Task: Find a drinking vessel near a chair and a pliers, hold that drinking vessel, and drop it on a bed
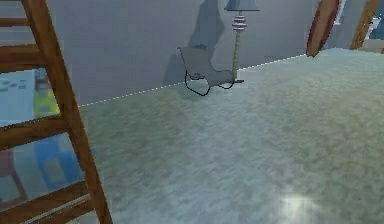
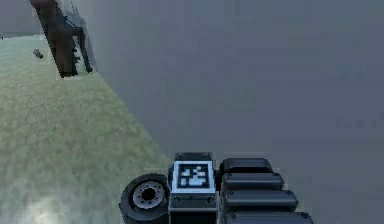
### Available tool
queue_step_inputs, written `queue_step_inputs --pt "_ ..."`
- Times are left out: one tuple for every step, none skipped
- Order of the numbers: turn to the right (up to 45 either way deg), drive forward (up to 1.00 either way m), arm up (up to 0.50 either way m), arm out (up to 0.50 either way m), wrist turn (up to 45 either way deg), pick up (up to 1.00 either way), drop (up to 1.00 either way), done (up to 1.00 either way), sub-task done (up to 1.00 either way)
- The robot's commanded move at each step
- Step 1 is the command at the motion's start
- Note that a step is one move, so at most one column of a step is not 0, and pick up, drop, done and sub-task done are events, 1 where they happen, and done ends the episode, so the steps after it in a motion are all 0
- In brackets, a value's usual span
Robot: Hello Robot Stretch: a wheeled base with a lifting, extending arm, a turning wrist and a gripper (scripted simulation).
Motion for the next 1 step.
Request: queue_step_inputs --pt "0.0 0.85 0.00 0.00 0.0 0.00 0.00 0.00 0.00"
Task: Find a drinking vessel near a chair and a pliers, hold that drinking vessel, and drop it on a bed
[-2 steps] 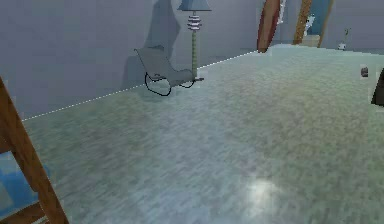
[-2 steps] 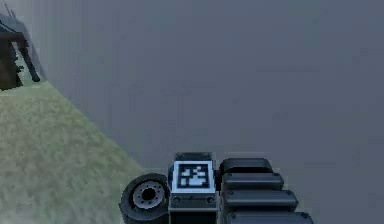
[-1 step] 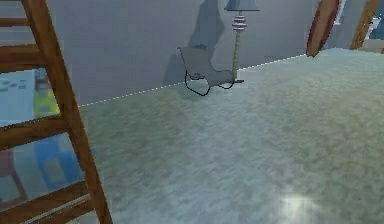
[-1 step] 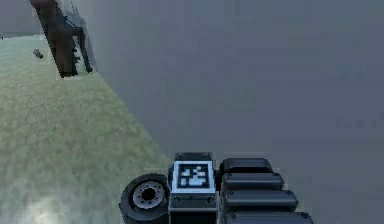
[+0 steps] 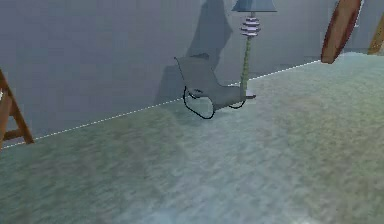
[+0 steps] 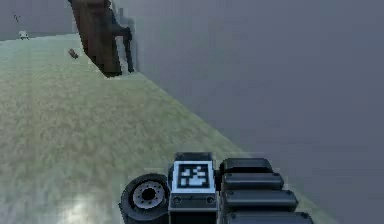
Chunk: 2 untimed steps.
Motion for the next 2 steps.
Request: queue_step_inputs --pt "-45.0 0.00 0.00 0.00 0.0 0.00 0.00 0.00 0.00" --pt "0.0 0.05 0.00 0.00 0.0 0.00 0.00 0.00 0.00"
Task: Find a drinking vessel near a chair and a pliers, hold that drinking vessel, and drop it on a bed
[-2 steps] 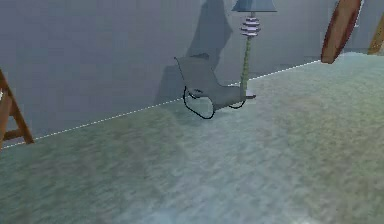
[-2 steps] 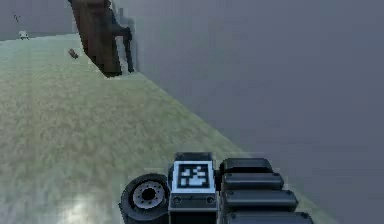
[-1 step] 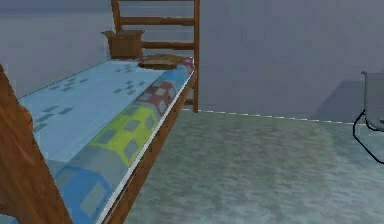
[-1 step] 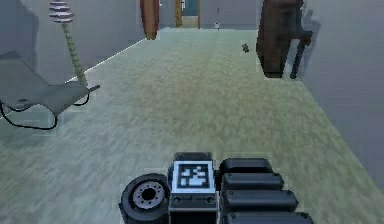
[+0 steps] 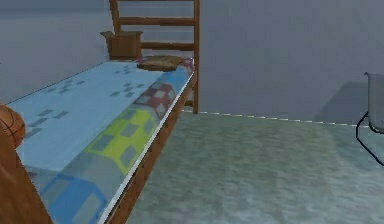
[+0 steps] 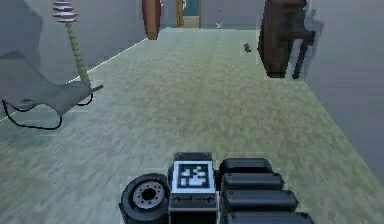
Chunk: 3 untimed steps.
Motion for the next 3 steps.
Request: queue_step_inputs --pt "6.0 0.00 0.00 0.00 0.0 0.00 0.00 0.00 0.00" --pt "0.0 1.00 0.00 0.00 0.0 0.00 0.00 0.00 0.00" --pt "9.0 0.00 0.00 0.00 0.0 0.00 0.00 0.00 0.00"
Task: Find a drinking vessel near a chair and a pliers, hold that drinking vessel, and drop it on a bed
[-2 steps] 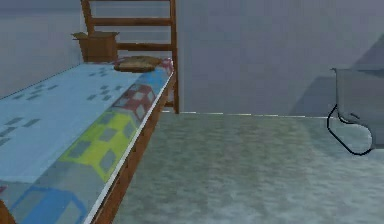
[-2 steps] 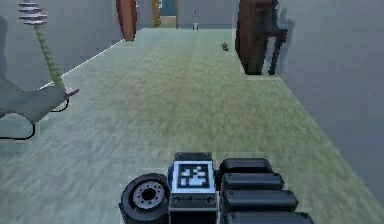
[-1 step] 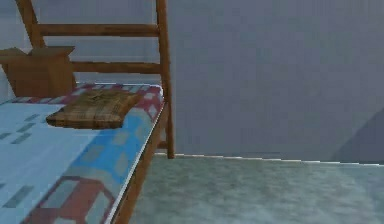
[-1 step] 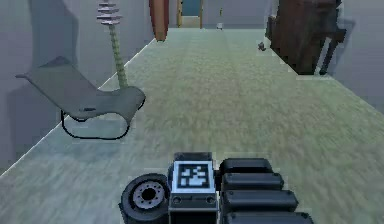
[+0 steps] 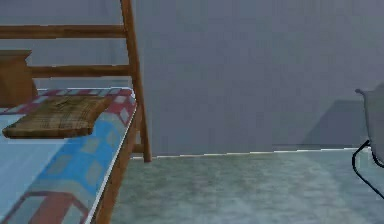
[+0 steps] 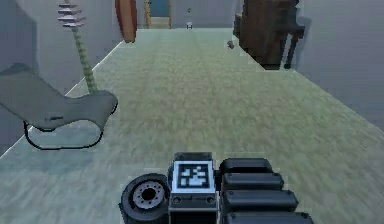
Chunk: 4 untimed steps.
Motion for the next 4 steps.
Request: queue_step_inputs --pt "0.0 0.40 0.00 0.00 0.0 0.00 0.00 0.00 0.00" --pt "6.0 0.00 0.00 0.00 0.0 0.00 0.00 0.00 0.00" --pt "-45.0 0.00 0.00 0.00 0.0 0.00 0.00 0.00 0.00" --pt "-45.0 0.00 0.00 0.00 0.0 0.00 0.00 0.00 0.00"
